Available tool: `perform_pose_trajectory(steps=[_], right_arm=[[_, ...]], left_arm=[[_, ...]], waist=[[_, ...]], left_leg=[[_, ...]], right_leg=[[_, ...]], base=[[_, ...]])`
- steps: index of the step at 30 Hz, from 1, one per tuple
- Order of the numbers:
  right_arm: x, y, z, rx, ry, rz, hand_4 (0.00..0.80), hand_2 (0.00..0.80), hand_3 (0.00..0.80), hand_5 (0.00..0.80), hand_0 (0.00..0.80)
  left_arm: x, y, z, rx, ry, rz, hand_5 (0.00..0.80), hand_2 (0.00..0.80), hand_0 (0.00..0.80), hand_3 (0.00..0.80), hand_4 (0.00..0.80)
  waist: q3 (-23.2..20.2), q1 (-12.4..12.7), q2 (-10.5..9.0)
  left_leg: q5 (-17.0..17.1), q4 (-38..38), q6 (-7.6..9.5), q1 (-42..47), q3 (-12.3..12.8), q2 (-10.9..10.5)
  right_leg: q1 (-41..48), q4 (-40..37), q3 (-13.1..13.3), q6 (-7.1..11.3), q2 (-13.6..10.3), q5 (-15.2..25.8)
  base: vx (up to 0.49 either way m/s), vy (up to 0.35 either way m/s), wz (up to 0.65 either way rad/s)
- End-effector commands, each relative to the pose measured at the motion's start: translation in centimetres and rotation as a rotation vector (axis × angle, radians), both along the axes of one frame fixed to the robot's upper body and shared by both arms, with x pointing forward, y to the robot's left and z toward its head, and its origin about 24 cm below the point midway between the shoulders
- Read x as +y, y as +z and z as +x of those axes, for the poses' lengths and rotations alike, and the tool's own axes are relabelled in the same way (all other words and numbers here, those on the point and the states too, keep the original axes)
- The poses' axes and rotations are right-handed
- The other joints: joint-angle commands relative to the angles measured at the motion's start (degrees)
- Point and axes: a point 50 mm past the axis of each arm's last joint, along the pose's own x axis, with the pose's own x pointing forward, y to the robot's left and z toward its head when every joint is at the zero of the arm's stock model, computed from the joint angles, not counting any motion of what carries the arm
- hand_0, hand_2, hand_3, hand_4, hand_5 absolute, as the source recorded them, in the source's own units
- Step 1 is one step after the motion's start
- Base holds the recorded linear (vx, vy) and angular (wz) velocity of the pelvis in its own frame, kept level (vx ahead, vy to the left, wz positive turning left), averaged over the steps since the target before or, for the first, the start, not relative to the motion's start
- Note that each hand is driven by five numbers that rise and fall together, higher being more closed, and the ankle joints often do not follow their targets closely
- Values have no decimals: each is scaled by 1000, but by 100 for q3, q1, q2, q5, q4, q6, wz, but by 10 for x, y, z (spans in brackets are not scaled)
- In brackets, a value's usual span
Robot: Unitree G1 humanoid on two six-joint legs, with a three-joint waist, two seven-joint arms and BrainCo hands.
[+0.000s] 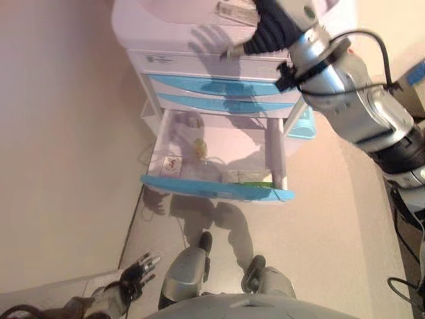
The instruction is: Open the drawer and pick up the medicine
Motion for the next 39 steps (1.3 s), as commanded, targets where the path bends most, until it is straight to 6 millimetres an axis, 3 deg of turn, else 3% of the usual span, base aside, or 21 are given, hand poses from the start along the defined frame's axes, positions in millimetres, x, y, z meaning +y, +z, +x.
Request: perform_pose_trajectory(steps=[1, 11, 19, 28, 34, 39], right_arm=[[-3, 21, -22, 45, 80, -37, 0, 0, 0, 0, 0], [-5, -34, -44, 660, 335, -163, 0, 0, 0, 0, 0], [-34, -93, -43, 1069, 361, -127, 0, 0, 0, 0, 0], [-79, -180, -41, 1464, 134, -104, 0, 0, 0, 0, 0], [-153, -264, -57, 1681, -312, 29, 0, 0, 0, 0, 0], [-194, -318, -91, 1780, -551, 197, 0, 0, 0, 0, 0]], left_arm=[[1, 3, -3, -9, -181, 100, 0, 0, 0, 0, 0], [-1, 17, 39, -49, -396, 252, 0, 0, 0, 0, 0], [1, 36, 81, -147, -544, 430, 0, 0, 0, 0, 0], [18, 63, 120, -224, -602, 588, 0, 0, 0, 0, 0], [44, 79, 127, -243, -573, 709, 0, 0, 0, 0, 0], [77, 100, 132, -227, -495, 811, 0, 0, 0, 0, 0]], waist=[[-38, -2, 57], [-159, -624, 30], [-5, -1160, 18], [255, -1656, 72], [409, -1915, 109], [483, -2125, 135]], left_leg=[[-578, -218, -37, 192, 162, -113], [-665, -299, -56, 290, 558, 21], [-733, -232, -29, 241, 951, 103], [-821, -39, -16, 193, 1225, 150], [-873, 89, -28, 173, 1358, 168], [-881, 132, -42, 164, 1420, 158]], right_leg=[[116, 383, 118, 423, -87, -97], [-83, 340, 585, 428, 65, -91], [-291, 326, 904, 443, 154, 16], [-485, 388, 1169, 437, 166, 89], [-547, 348, 1281, 397, 166, 70], [-634, 386, 1339, 350, 187, 38]], base=[[-36, 1, -27], [-5, -21, -30], [-36, -32, -28], [-25, -15, -21], [-4, 27, -13], [7, 36, -16]])
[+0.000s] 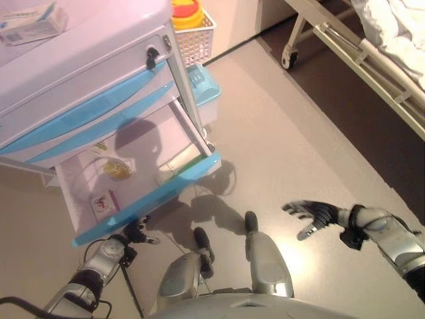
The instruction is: Open the drawer and pick up the medicine
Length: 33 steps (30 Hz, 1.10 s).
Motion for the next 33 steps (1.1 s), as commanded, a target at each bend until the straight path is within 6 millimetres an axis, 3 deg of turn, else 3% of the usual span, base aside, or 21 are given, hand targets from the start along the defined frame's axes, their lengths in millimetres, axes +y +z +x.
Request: perform_pose_trajectory(steps=[1, 6, 12, 20, 28, 33], right_arm=[[1, -19, -13, -60, -46, -25, 0, 0, 0, 0, 0], [-14, -38, -27, -48, -282, 58, 0, 0, 0, 0, 0], [-18, -45, -34, -56, -291, 52, 0, 0, 0, 0, 0], [-20, -50, -33, -59, -280, 40, 0, 0, 0, 0, 0], [-18, -48, -28, -88, -298, 47, 0, 0, 0, 0, 0], [-11, -52, -25, -111, -302, 55, 0, 0, 0, 0, 0]], left_arm=[[49, 37, 17, -126, 87, 158, 0, 0, 0, 0, 0], [67, 42, 14, -129, 209, 188, 0, 0, 0, 0, 0], [88, 43, 3, -117, 382, 159, 0, 0, 0, 0, 0], [114, 50, -8, -159, 602, 104, 0, 0, 0, 0, 0], [139, 76, -8, -239, 719, 123, 0, 0, 0, 0, 0], [160, 107, -1, -397, 870, 75, 0, 0, 0, 0, 0]], waist=[[-167, -127, -33], [-115, -270, 45], [-92, -399, 88], [-19, -441, -4], [92, -422, -79], [182, -400, -143]], left_leg=[[-760, 707, -28, -265, -183, -98], [-720, 676, -49, -286, -147, -132], [-740, 715, -53, -304, -81, -147], [-845, 1039, -38, -533, -89, -117], [-831, 1160, -3, -712, -86, -80], [-847, 1297, 22, -889, -104, -51]], right_leg=[[-123, 945, -264, 348, -345, -501], [-194, 929, -232, 286, -320, -568], [-260, 939, -169, 246, -293, -639], [-431, 1049, -44, 173, -267, -728], [-578, 1119, 5, 206, -257, -626], [-719, 1197, 20, 220, -260, -566]], base=[[17, 50, -12], [18, 77, -10], [35, 79, -7], [6, 39, -13], [-12, 5, -1], [-46, -5, 2]])
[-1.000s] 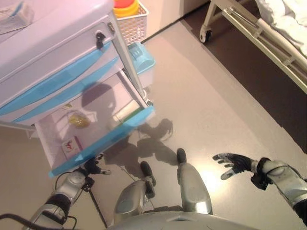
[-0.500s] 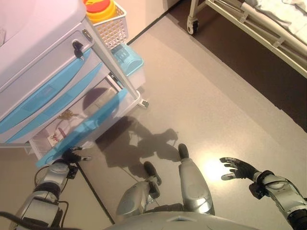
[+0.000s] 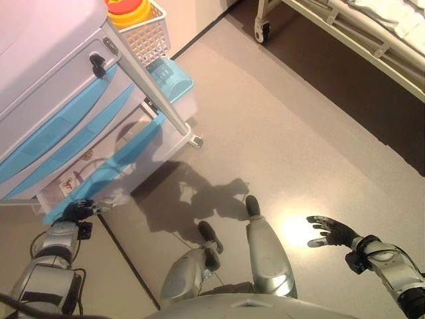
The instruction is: Open the drawer and pick up the medicine
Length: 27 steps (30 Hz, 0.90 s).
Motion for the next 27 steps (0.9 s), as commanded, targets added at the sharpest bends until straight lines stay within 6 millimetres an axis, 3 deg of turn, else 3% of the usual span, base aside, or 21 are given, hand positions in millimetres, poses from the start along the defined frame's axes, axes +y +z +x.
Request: perform_pose_trajectory(steps=[1, 5, 16, 21, 24, 27], right_arm=[[15, -9, -4, -14, 20, 38, 0, 0, 0, 0, 0], [21, -12, -2, -38, -3, 59, 0, 0, 0, 0, 0], [30, -11, 5, -73, 11, 76, 0, 0, 0, 0, 0], [35, -10, 6, -97, 8, 91, 0, 0, 0, 0, 0], [31, -8, 8, -108, 0, 82, 0, 0, 0, 0, 0], [31, -5, 11, -128, 18, 74, 0, 0, 0, 0, 0]], left_arm=[[53, 48, -17, -154, 235, 89, 0, 0, 0, 0, 0], [58, 69, -5, -283, 221, 70, 0, 0, 0, 0, 0], [48, 120, 41, -389, 8, 60, 0, 0, 0, 0, 0], [21, 124, 65, -349, -208, 127, 0, 0, 0, 0, 0], [15, 124, 71, -345, -224, 146, 0, 0, 0, 0, 0], [19, 140, 77, -361, -173, 192, 0, 0, 0, 0, 0]], waist=[[-33, 35, -337], [36, 78, -399], [181, 65, -487], [181, 100, -527], [181, 82, -538], [181, 25, -560]], left_leg=[[-786, 1161, 67, -741, -502, -65], [-810, 1270, 91, -870, -516, -36], [-1049, 1670, 174, -1477, -512, 4], [-1084, 1714, 210, -1629, -518, -19], [-1064, 1701, 204, -1657, -491, -12], [-1062, 1713, 220, -1707, -450, 29]], right_leg=[[-321, 1008, -215, 278, -321, -610], [-400, 1037, -206, 301, -311, -562], [-1118, 1398, -46, 421, -234, -434], [-1236, 1363, -44, 449, -210, -300], [-1241, 1305, -51, 462, -201, -281], [-1370, 1404, -15, 474, -178, -185]], base=[[0, 0, 0], [-23, -16, 2], [-25, 17, 1], [-19, -25, 2], [0, 0, 0], [0, 0, 0]])
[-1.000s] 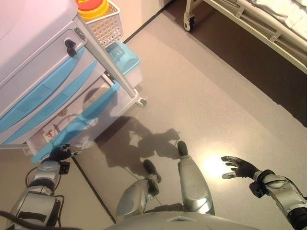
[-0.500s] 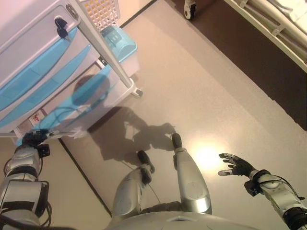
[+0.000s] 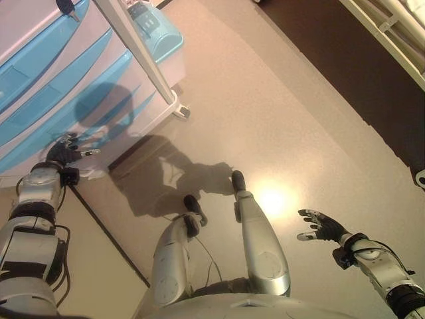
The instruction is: Open the drawer and pick up the medicine
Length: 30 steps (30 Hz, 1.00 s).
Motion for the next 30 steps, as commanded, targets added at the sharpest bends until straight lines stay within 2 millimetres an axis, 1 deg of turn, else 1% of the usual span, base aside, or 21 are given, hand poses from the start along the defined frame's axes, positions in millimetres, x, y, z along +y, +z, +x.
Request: perform_pose_trajectory(steps=[1, 5, 7, 9, 12, 13, 15, 17, 19, 21, 22, 23, 25, 27, 30], right_arm=[[13, 1, 3, -52, 39, 40, 0, 0, 0, 0, 0], [17, 0, 3, -67, 43, 38, 0, 0, 0, 0, 0], [22, -2, 2, -75, 39, 54, 0, 0, 0, 0, 0], [27, -4, 1, -77, 37, 69, 0, 0, 0, 0, 0], [33, -8, 0, -73, 36, 87, 0, 0, 0, 0, 0], [34, -8, -1, -69, 33, 93, 0, 0, 0, 0, 0], [33, -10, -1, -53, 16, 104, 0, 0, 0, 0, 0], [33, -13, -2, -43, -21, 126, 0, 0, 0, 0, 0], [37, -15, -1, -39, -41, 170, 0, 0, 0, 0, 0], [41, -18, 0, -27, -74, 226, 0, 0, 0, 0, 0], [43, -19, 1, -20, -77, 248, 0, 0, 0, 0, 0], [48, -20, 3, -19, -75, 259, 0, 0, 0, 0, 0], [52, -24, 4, -5, -76, 263, 0, 0, 0, 0, 0], [58, -27, 4, 7, -80, 286, 0, 0, 0, 0, 0], [65, -30, 3, 32, -87, 321, 0, 0, 0, 0, 0]], left_arm=[[32, 36, -10, -63, 144, 116, 0, 0, 0, 0, 0], [44, 55, -12, -124, 253, 107, 0, 0, 0, 0, 0], [51, 62, -16, -162, 307, 64, 0, 0, 0, 0, 0], [52, 63, -16, -185, 298, 8, 0, 0, 0, 0, 0], [40, 50, -11, -166, 158, -49, 0, 0, 0, 0, 0], [32, 42, -8, -156, 101, -78, 0, 0, 0, 0, 0], [11, 18, -3, -120, -20, -155, 0, 0, 0, 0, 0], [-12, -8, -3, -70, -132, -235, 0, 0, 0, 0, 0], [-39, -39, -7, -19, -241, -343, 0, 0, 0, 0, 0], [-66, -72, -18, 34, -316, -465, 0, 0, 0, 0, 0], [-77, -84, -23, 54, -336, -507, 0, 0, 0, 0, 0], [-92, -99, -30, 81, -369, -560, 0, 0, 0, 0, 0], [-119, -124, -43, 136, -420, -615, 0, 0, 0, 0, 0], [-137, -140, -56, 175, -439, -682, 0, 0, 0, 0, 0], [-156, -161, -78, 226, -443, -797, 0, 0, 0, 0, 0]], waist=[[-134, 18, -203], [-134, 0, -254], [-134, 1, -282], [-134, 20, -304], [-134, 73, -309], [-134, 92, -300], [-134, 134, -263], [-134, 186, -228], [-134, 258, -192], [-134, 342, -161], [-134, 374, -150], [-134, 430, -150], [-164, 516, -131], [-279, 598, -116], [-470, 708, -88]], left_leg=[[-206, -422, 44, 143, -191, -327], [-261, -318, 53, 47, -193, -298], [-310, -258, 61, -3, -220, -289], [-342, -222, 66, -32, -249, -291], [-364, -257, 62, 17, -263, -298], [-362, -285, 58, 53, -266, -306], [-344, -384, 55, 180, -276, -336], [-315, -480, 41, 314, -294, -358], [-262, -614, 17, 489, -324, -384], [-216, -738, 1, 697, -360, -410], [-196, -784, -9, 774, -383, -420], [-20, -896, -3, 823, -363, -426], [43, -1050, -32, 1052, -440, -459], [120, -1205, -73, 1180, -514, -474], [216, -1477, -131, 1400, -653, -521]], right_leg=[[-305, 882, -4, 415, -197, -287], [-390, 906, 5, 428, -184, -255], [-422, 889, 25, 436, -169, -257], [-425, 892, 38, 437, -153, -260], [-356, 853, 11, 446, -168, -245], [-316, 835, -3, 447, -178, -241], [-215, 808, -38, 447, -202, -226], [-74, 758, -83, 443, -230, -236], [129, 653, -151, 434, -256, -281], [378, 539, -249, 422, -293, -326], [482, 488, -285, 412, -299, -362], [577, 336, -335, 357, -289, -295], [875, 190, -415, 334, -279, -368], [1067, 68, -489, 301, -264, -452], [1369, -143, -623, 243, -214, -574]], base=[[0, 0, 0], [5, -16, -2], [3, -59, -4], [-12, -75, -1], [-18, -69, 1], [-17, -43, 0], [-10, -34, -1], [-9, -42, 2], [-9, -65, 4], [-5, -85, 2], [-74, -131, 5], [-71, -135, 8], [-13, -141, 5], [21, -139, 14], [1, -146, 10]])
